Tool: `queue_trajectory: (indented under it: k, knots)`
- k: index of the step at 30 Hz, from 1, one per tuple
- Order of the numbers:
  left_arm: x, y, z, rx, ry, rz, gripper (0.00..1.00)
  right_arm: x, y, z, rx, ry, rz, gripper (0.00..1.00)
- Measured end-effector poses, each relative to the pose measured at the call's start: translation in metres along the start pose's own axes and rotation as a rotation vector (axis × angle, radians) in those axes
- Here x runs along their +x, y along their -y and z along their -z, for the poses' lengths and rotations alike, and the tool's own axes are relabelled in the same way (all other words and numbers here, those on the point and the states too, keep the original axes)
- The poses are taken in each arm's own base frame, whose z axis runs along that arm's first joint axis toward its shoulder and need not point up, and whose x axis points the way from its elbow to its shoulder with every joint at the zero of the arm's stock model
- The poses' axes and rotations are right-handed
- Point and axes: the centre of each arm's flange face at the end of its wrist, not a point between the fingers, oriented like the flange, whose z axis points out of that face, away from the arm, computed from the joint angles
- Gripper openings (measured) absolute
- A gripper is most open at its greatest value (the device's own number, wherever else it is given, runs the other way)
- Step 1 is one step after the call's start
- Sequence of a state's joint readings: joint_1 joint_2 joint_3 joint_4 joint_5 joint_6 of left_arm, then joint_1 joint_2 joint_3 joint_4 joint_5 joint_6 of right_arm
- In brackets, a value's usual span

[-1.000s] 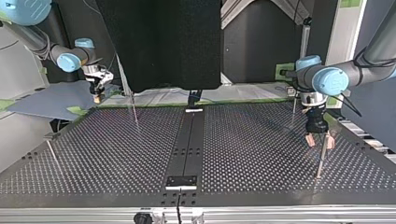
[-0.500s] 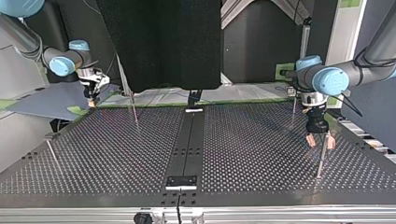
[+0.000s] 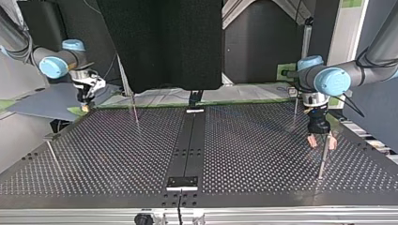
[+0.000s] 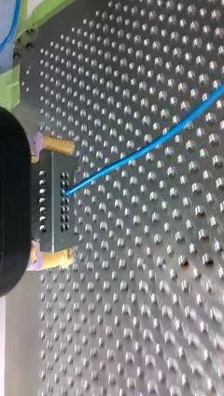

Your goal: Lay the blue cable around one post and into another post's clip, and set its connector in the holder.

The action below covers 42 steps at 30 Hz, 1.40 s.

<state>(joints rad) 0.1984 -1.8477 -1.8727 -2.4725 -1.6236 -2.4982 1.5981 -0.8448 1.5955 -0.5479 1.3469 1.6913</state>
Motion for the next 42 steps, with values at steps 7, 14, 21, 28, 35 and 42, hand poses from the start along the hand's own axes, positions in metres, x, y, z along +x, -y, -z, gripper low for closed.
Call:
queue_trajectory:
  k: [7, 14, 21, 28, 35, 42]
  knots:
    - [-0.001, -0.001, 0.0, -0.001, 0.0, 0.006, 1.0, 0.035, 0.012, 0.015, -0.026, -0.006, -0.015, 0.0]
    - [-0.001, 0.0, -0.001, 0.004, 0.001, 0.027, 1.0, 0.075, 0.028, 0.033, -0.035, -0.011, -0.01, 0.0]
    - [-0.001, 0.0, -0.001, 0.005, 0.0, 0.027, 1.0, 0.117, 0.051, 0.047, 0.025, -0.065, 0.008, 0.0]
    - [-0.001, 0.0, -0.001, 0.005, 0.0, 0.029, 1.0, 0.161, 0.071, 0.061, 0.092, -0.149, 0.003, 0.0]
    - [-0.002, -0.001, -0.001, 0.005, 0.001, 0.031, 1.0, 0.197, 0.079, 0.082, 0.093, -0.185, 0.014, 0.0]
    - [-0.002, -0.001, -0.001, 0.004, 0.001, 0.033, 1.0, 0.204, 0.074, 0.097, 0.075, -0.211, 0.009, 0.0]
